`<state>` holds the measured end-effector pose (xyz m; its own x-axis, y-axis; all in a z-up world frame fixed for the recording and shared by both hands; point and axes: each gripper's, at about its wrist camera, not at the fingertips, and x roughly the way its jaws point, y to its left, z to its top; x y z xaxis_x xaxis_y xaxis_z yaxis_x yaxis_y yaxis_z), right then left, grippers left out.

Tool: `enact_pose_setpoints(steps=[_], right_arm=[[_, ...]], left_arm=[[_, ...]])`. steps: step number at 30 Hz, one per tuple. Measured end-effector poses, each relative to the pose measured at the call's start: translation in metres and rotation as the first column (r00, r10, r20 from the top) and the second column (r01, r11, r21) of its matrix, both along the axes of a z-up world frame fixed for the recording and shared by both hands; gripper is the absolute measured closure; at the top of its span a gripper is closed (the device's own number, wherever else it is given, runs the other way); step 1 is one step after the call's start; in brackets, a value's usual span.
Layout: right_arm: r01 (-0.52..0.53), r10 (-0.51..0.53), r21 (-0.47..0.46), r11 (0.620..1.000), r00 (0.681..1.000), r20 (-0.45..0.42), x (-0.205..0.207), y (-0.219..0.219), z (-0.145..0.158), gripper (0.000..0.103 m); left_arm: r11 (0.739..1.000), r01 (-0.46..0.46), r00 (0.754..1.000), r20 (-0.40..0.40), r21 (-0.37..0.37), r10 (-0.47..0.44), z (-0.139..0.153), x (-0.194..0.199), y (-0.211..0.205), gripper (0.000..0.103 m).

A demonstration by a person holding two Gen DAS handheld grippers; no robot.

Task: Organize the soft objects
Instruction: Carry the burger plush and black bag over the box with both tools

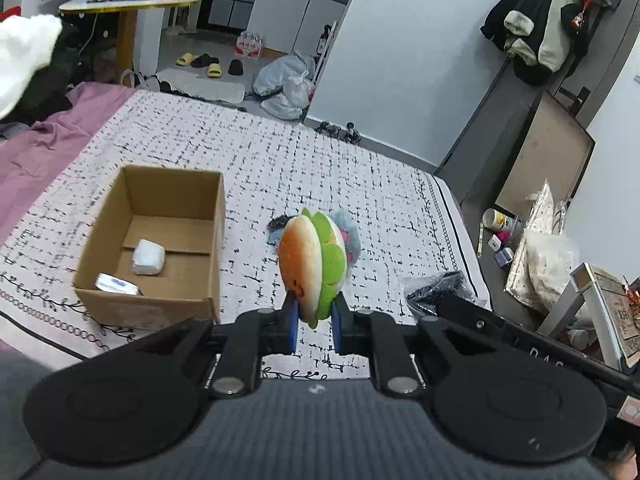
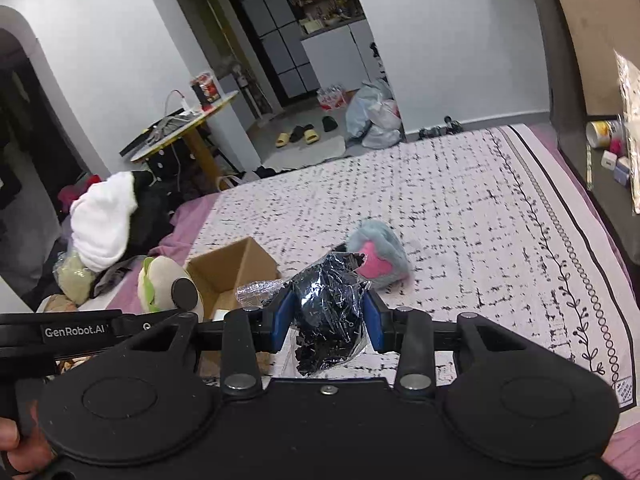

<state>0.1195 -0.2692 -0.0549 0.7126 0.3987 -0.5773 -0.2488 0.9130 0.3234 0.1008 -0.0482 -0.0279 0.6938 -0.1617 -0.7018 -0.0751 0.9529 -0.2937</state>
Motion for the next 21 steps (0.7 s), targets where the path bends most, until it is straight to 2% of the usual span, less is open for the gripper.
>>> enact_pose_setpoints(steps=[11, 21], right_arm=[[-0.047, 0.047, -0.002, 0.999, 0.997, 0.06, -0.007, 0.026, 0.017, 0.065], [-0.092, 0.094, -0.028, 0.995, 0.993, 0.065, 0.006, 0.061, 0.021, 0.065]], left_arm=[[1.0, -0.004, 1.0, 0.031, -0.004, 0.004, 0.007, -0.013, 0.028, 0.088], [1.0, -0.019, 0.999, 0.029, -0.008, 0.019, 0.002, -0.001, 0.065, 0.088]])
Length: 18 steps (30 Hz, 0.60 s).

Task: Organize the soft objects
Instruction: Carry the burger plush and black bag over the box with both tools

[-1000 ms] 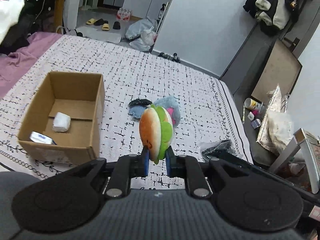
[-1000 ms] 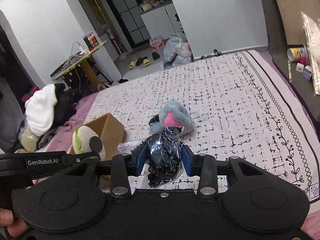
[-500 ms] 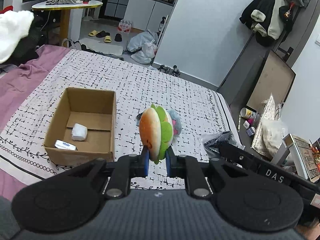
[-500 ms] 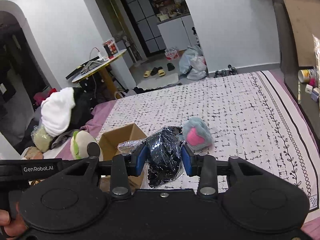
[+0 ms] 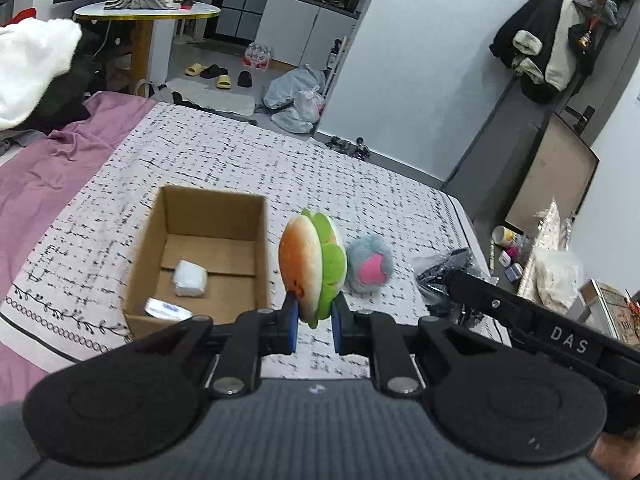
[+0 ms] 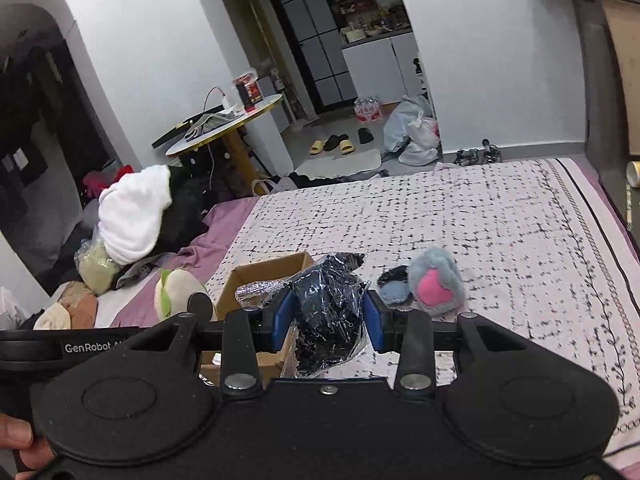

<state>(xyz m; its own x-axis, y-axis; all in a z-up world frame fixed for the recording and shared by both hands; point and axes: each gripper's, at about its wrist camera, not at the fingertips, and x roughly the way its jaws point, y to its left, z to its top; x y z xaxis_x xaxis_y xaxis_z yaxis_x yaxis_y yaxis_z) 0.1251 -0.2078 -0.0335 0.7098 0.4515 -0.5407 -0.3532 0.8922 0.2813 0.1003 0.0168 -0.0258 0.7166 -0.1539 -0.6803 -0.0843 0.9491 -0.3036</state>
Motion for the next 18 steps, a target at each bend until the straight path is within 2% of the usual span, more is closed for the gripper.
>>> enact_pose_setpoints(steps=[9, 18], right_arm=[[-0.041, 0.041, -0.028, 0.999, 0.999, -0.019, 0.023, 0.037, -0.007, 0.065], [-0.06, 0.058, -0.036, 0.998, 0.996, -0.066, 0.051, 0.063, -0.028, 0.065]], left_arm=[[0.998, -0.046, 0.998, -0.043, -0.033, 0.045, -0.023, 0.026, 0.041, 0.088], [0.993, -0.074, 0.988, -0.146, -0.089, 0.06, -0.07, 0.06, 0.059, 0.087]])
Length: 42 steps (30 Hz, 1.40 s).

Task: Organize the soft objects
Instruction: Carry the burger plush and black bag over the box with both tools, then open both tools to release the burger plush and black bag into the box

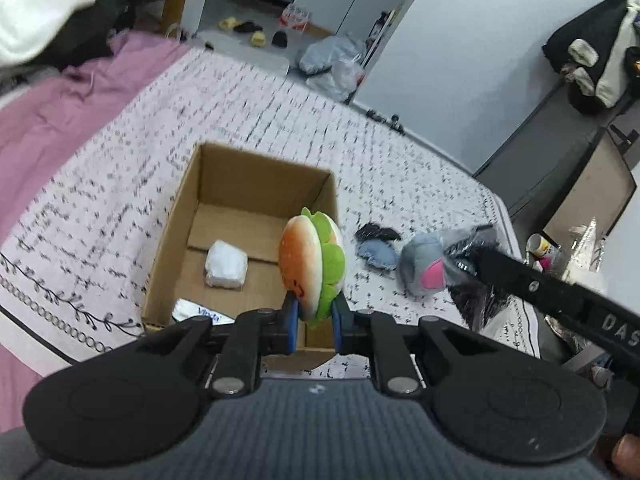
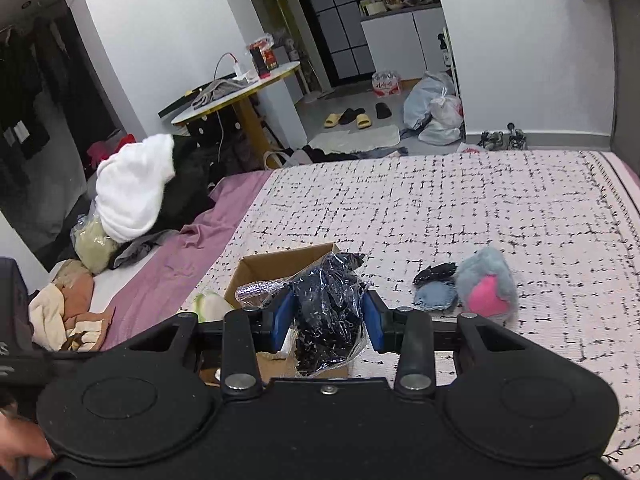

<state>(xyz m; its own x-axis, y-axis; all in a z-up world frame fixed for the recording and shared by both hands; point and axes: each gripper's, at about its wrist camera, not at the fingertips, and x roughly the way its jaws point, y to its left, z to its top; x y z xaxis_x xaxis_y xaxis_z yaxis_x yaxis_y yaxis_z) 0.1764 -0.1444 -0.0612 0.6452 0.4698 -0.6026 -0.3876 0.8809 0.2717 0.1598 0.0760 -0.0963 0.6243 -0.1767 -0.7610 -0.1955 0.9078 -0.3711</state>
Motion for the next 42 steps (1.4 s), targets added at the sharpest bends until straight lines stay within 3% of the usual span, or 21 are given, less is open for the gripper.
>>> enact_pose_setpoints(steps=[13, 25, 28, 30, 38, 42], right_arm=[[-0.047, 0.045, -0.042, 0.998, 0.998, -0.052, 0.041, 0.036, -0.027, 0.065], [-0.126, 0.117, -0.083, 0.989, 0.987, -0.108, 0.062, 0.075, -0.053, 0.065], [-0.135, 0.125, -0.084, 0.987, 0.985, -0.12, 0.064, 0.083, -0.059, 0.065], [-0.137, 0.126, -0.087, 0.987, 0.983, -0.131, 0.067, 0.087, -0.063, 0.065], [-0.134, 0.12, -0.091, 0.987, 0.981, -0.151, 0.068, 0.099, -0.069, 0.064], [-0.114, 0.1, -0.076, 0.991, 0.979, -0.176, 0.068, 0.097, -0.068, 0.053]], left_arm=[[0.999, -0.015, 0.991, -0.134, -0.046, 0.009, -0.068, 0.032, 0.008, 0.087], [1.0, 0.007, 0.991, -0.133, -0.024, -0.01, -0.072, 0.036, 0.009, 0.083], [0.999, -0.001, 0.989, -0.151, -0.047, -0.006, -0.071, 0.038, 0.014, 0.071], [0.999, -0.011, 0.989, -0.151, -0.052, 0.003, -0.066, 0.036, 0.017, 0.052], [0.997, -0.058, 0.992, -0.116, -0.054, 0.052, -0.047, 0.022, 0.033, 0.042], [0.996, -0.084, 0.992, -0.093, -0.033, 0.08, -0.036, 0.015, 0.038, 0.03]])
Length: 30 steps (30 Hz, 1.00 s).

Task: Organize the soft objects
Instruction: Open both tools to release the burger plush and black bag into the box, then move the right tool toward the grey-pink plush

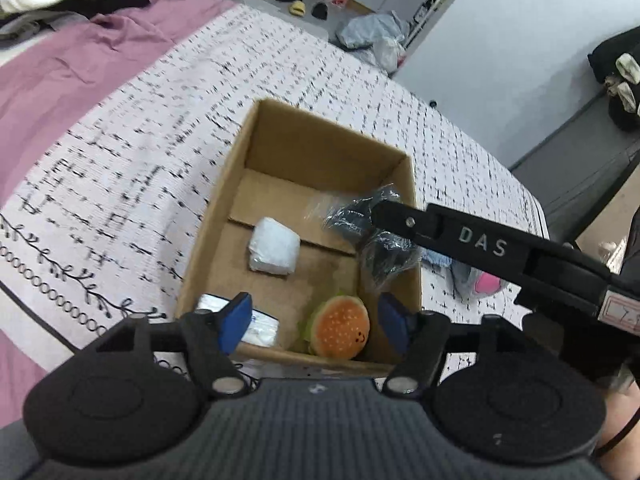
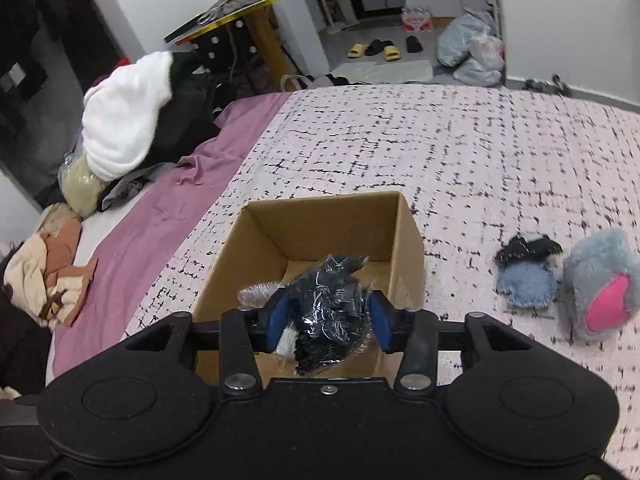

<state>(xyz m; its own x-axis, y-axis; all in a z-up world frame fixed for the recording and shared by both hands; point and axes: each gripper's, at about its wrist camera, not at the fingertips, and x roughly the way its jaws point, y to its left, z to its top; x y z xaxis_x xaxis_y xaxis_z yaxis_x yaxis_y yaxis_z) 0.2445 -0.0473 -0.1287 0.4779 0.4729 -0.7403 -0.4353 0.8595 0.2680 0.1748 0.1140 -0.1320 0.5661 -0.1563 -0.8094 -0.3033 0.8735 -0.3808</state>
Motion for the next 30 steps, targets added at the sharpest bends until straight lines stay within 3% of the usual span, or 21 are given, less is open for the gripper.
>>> enact_pose_setpoints(steps=[3, 9, 13, 18, 30], right_arm=[[0.03, -0.03, 0.045, 0.999, 0.999, -0.014, -0.003, -0.011, 0.008, 0.049], [0.067, -0.068, 0.078, 0.995, 0.998, 0.014, -0.017, -0.036, 0.027, 0.043], [0.09, -0.093, 0.083, 0.992, 0.995, 0.032, -0.028, -0.059, 0.035, 0.036], [0.107, -0.113, 0.08, 0.991, 0.991, 0.069, -0.042, -0.083, 0.045, 0.02], [0.123, -0.136, 0.118, 0.985, 0.984, 0.116, -0.065, -0.133, 0.06, 0.006]], left_arm=[[0.999, -0.021, 1.0, 0.019, 0.031, 0.02, 0.009, -0.006, 0.001, 0.019], [0.995, -0.069, 0.997, 0.046, 0.069, 0.066, 0.023, -0.016, 0.0, 0.01], [0.992, -0.077, 0.996, 0.061, 0.099, 0.071, 0.034, -0.022, -0.007, 0.009], [0.988, -0.088, 0.993, 0.094, 0.124, 0.077, 0.049, -0.029, -0.02, 0.009], [0.983, -0.034, 0.993, 0.114, 0.182, 0.013, 0.076, -0.039, -0.065, 0.008]])
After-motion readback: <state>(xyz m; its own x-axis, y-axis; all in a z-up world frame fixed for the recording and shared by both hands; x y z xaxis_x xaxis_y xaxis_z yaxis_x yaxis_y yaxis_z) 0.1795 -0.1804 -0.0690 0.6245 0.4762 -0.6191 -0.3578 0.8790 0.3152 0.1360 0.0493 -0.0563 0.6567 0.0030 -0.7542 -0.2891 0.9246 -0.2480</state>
